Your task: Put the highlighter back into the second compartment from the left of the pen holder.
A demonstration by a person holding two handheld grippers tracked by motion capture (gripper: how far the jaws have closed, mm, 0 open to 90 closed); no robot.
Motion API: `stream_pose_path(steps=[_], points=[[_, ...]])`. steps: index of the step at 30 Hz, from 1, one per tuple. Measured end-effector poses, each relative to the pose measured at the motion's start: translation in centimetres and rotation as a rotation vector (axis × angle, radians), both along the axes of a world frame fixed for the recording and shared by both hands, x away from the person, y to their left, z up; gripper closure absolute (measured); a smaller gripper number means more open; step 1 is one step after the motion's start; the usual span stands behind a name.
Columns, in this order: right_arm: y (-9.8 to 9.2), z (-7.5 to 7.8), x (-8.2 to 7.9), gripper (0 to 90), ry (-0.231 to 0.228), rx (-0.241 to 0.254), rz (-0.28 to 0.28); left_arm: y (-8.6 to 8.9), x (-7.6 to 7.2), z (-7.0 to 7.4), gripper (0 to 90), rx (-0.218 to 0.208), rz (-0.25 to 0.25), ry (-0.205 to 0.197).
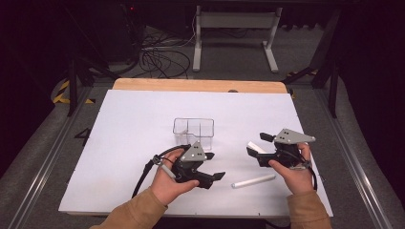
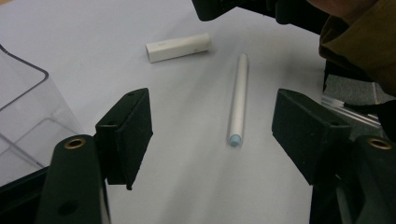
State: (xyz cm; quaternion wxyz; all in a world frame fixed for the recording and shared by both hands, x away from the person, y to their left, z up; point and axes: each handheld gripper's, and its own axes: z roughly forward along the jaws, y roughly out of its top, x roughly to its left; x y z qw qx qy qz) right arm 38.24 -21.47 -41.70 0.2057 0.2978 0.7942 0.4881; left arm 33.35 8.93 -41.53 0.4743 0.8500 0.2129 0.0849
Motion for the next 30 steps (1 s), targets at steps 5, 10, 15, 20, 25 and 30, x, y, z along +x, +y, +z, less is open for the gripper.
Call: stream_pose_path(steps=[5, 10, 15, 20, 25, 30], points=[[-0.1, 0.0, 0.1, 23.9, 0.002, 0.001, -0.002, -0.7, 0.5, -0.6, 32.1, 0.058, -0.006, -0.013], [-0.3, -0.1, 0.3, 24.2, 0.012, -0.007, -0.014, -1.3, 1.0, -1.1, 34.7, 0.074, -0.022, 0.012], [-0.2, -0.3, 0.4, 24.3, 0.021, -0.014, -0.014, -2.3, 1.3, -1.3, 36.3, 0.097, -0.043, 0.02], [-0.2, -0.3, 0.4, 24.3, 0.024, -0.018, -0.014, -3.3, 1.9, -1.8, 38.1, 0.122, -0.066, 0.032], [-0.4, -0.3, 0.4, 24.4, 0.027, -0.012, -0.014, -4.3, 2.3, -2.1, 40.6, 0.145, -0.086, 0.034], [-0.3, -0.4, 0.5, 24.4, 0.04, -0.016, -0.022, -5.2, 2.5, -2.4, 43.7, 0.162, -0.104, 0.039]])
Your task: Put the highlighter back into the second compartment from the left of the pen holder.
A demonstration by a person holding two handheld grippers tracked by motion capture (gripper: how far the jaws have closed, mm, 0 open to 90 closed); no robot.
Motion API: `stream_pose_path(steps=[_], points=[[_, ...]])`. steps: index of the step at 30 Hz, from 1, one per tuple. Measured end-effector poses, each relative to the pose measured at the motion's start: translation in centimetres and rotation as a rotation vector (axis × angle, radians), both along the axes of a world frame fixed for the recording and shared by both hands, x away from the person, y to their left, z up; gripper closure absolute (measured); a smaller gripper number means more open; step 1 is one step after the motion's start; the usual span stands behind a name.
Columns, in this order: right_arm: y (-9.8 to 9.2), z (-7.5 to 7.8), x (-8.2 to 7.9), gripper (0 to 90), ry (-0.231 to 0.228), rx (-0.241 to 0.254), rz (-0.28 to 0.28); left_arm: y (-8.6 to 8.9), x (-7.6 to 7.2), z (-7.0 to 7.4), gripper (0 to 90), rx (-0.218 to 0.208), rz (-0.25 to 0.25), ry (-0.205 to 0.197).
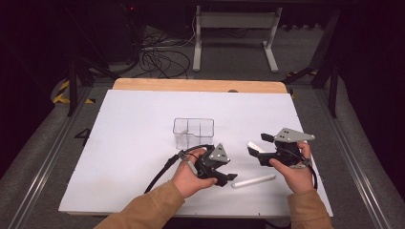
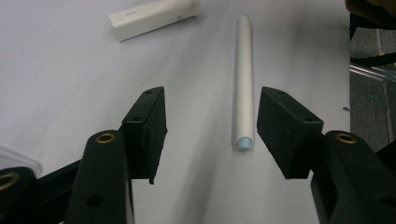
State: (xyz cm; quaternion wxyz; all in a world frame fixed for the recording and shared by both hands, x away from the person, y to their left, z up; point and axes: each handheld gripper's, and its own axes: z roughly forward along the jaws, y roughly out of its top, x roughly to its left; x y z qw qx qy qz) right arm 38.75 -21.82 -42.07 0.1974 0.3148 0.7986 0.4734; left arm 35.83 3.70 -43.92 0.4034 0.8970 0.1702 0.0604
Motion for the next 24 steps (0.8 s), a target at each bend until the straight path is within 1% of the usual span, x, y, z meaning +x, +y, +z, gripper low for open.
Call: stream_pose_path(steps=[1, 4, 7, 8, 9, 11, 14, 24], points=[[0.0, 0.0, 0.0, 24.3, 0.0, -0.006, 0.001, -0.2, 0.0, 0.0, 44.1, 0.007, -0.006, 0.001], [0.0, -0.1, 0.1, 24.3, 0.007, -0.002, 0.005, -0.9, 0.1, 0.1, 44.8, 0.012, -0.018, 0.002], [0.1, -0.2, 0.1, 24.3, 0.007, -0.007, 0.007, -1.5, 0.2, 0.0, 47.2, 0.034, -0.036, 0.0], [0.2, -0.2, 0.1, 24.3, 0.007, -0.008, 0.006, -1.6, 0.2, 0.0, 47.7, 0.035, -0.037, -0.002], [0.2, -0.2, 0.1, 24.3, 0.006, -0.01, 0.004, -1.8, 0.3, -0.1, 48.1, 0.046, -0.043, -0.004], [0.2, -0.3, 0.2, 24.3, 0.009, -0.014, 0.002, -2.2, 0.3, -0.2, 48.3, 0.054, -0.048, 0.004], [0.1, -0.4, 0.3, 24.3, 0.012, -0.017, -0.003, -2.6, 0.3, -0.4, 48.3, 0.067, -0.055, 0.001], [-0.1, -0.7, 0.5, 24.3, 0.025, -0.014, -0.017, -3.9, 0.0, -0.6, 48.6, 0.088, -0.073, 0.007]])
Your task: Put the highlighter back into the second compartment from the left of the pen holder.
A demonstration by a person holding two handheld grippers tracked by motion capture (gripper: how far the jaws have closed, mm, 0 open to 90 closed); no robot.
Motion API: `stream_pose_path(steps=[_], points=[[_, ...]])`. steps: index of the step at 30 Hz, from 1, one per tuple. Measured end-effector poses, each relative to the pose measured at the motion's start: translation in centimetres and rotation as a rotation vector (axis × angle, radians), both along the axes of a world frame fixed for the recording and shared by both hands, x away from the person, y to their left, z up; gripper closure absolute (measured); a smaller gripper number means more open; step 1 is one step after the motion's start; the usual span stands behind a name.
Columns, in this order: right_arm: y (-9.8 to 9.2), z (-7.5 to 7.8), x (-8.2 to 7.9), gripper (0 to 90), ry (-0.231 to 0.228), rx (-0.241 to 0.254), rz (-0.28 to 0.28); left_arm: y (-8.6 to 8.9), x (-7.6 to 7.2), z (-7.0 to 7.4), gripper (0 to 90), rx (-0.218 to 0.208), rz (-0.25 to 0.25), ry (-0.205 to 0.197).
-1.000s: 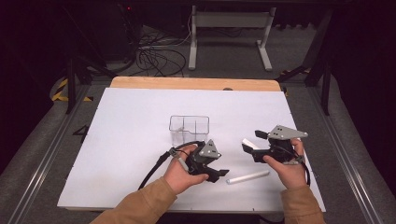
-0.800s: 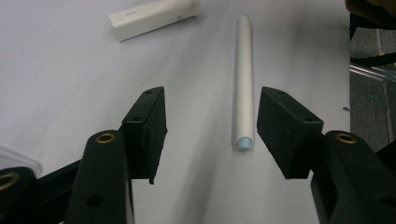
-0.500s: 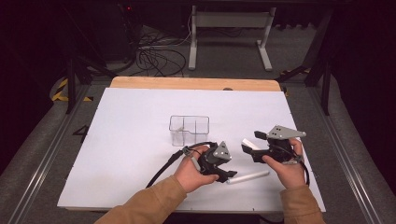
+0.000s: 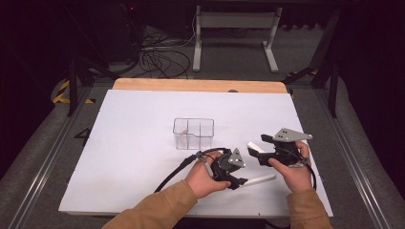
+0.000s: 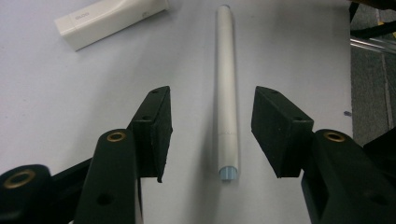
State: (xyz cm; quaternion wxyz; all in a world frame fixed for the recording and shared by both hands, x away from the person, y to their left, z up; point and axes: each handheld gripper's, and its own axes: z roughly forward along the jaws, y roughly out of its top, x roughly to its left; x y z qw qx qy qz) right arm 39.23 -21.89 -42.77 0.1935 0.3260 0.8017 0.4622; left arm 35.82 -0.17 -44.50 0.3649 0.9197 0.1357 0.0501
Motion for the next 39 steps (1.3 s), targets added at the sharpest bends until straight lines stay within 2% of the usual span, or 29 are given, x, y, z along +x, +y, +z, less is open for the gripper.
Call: stream_pose_path(steps=[8, 17, 28, 39], points=[[0.0, -0.1, 0.0, 24.5, 0.004, -0.002, 0.0, -0.8, 0.2, 0.0, 51.9, 0.024, 0.007, 0.053], [-0.1, -0.1, 0.1, 24.5, 0.01, 0.002, -0.001, -1.7, 0.4, -0.3, 55.3, 0.039, 0.01, 0.081], [-0.1, -0.2, 0.1, 24.4, 0.015, 0.002, -0.005, -2.7, 0.3, -1.0, 66.4, 0.074, 0.0, 0.096], [-0.2, -0.3, 0.1, 24.3, 0.021, 0.0, -0.007, -4.1, 0.1, -1.5, 70.0, 0.134, -0.019, 0.073]])
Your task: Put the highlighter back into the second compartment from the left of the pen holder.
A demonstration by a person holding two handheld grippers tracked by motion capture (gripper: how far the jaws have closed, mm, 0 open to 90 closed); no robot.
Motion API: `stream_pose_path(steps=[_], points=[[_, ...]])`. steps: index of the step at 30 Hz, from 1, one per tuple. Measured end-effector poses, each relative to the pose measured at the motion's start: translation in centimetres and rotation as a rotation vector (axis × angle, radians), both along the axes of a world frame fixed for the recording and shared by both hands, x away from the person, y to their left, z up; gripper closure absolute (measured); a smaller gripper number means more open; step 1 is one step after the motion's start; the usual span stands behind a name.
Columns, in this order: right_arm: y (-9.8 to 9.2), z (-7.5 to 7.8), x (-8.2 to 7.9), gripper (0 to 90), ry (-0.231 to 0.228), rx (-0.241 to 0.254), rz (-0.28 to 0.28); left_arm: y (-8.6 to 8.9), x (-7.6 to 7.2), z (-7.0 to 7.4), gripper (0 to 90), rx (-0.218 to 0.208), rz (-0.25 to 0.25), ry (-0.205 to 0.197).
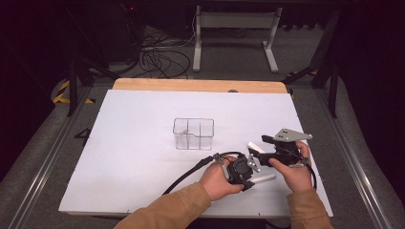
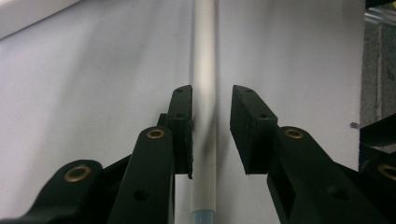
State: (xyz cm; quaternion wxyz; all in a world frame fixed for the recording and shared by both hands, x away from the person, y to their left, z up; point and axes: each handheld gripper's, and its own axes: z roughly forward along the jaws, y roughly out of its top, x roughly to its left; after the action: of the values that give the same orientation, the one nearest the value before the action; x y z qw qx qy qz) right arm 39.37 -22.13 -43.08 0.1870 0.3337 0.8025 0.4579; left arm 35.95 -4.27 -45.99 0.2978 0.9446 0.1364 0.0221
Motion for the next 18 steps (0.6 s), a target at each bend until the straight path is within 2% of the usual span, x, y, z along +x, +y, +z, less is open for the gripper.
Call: stream_pose_path(steps=[11, 18], points=[[-0.03, -0.07, 0.01, 24.2, 0.002, 0.0, 0.003, -0.79, 0.17, -0.34, 77.0, 0.032, -0.004, -0.005], [-0.01, -0.11, 0.02, 24.2, 0.001, -0.005, 0.007, -0.77, 0.15, -0.29, 78.0, 0.041, -0.012, -0.015]])
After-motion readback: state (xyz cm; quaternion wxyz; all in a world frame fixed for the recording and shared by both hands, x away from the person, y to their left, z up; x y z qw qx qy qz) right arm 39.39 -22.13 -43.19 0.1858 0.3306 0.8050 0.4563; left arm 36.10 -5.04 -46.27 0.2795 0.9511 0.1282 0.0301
